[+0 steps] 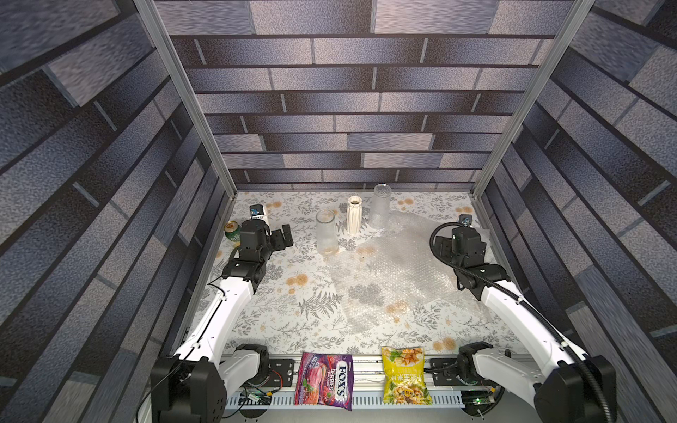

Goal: Unwrap the vase from the bubble wrap
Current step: Reset both arms

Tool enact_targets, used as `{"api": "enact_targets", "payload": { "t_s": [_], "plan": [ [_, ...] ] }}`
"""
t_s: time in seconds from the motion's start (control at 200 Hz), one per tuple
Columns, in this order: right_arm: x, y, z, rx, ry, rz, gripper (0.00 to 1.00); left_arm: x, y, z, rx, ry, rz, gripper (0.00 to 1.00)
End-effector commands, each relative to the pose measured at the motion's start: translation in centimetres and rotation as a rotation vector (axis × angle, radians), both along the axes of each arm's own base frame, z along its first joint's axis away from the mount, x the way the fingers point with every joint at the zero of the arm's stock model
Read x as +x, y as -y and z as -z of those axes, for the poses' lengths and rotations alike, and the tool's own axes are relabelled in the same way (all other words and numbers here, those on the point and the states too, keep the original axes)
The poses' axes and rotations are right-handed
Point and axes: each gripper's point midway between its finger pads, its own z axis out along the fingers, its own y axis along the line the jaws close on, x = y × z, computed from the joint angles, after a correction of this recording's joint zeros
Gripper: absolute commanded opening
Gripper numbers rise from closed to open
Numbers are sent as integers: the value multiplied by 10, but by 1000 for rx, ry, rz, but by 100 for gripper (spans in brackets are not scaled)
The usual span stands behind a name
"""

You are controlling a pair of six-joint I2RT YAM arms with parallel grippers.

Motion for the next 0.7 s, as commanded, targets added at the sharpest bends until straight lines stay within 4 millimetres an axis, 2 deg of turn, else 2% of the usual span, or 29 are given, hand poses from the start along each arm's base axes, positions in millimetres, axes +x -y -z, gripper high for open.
{"api": "enact_targets", "payload": {
  "t_s": [0.0, 0.06, 0.2, 0.316, 0.551, 0.692],
  "plan": [
    [9, 8, -17, -9, 146, 27, 100, -21, -63, 9, 135, 58, -308, 100],
    [10, 10, -10, -8, 135, 29, 100, -25, -69, 28, 121, 79, -296, 100],
    [15, 12, 2, -4, 130, 32, 100, -21, -65, 73, 38, 92, -199, 100],
    [16, 16, 8, 4, 143, 41, 100, -16, -66, 97, 42, 71, -200, 100],
    [6, 33, 17, 54, 228, 89, 100, 2, -65, 92, 71, 138, -182, 100],
    [9, 33, 26, 66, 255, 82, 100, 14, -57, 103, 105, 131, -133, 100]
  ]
}}
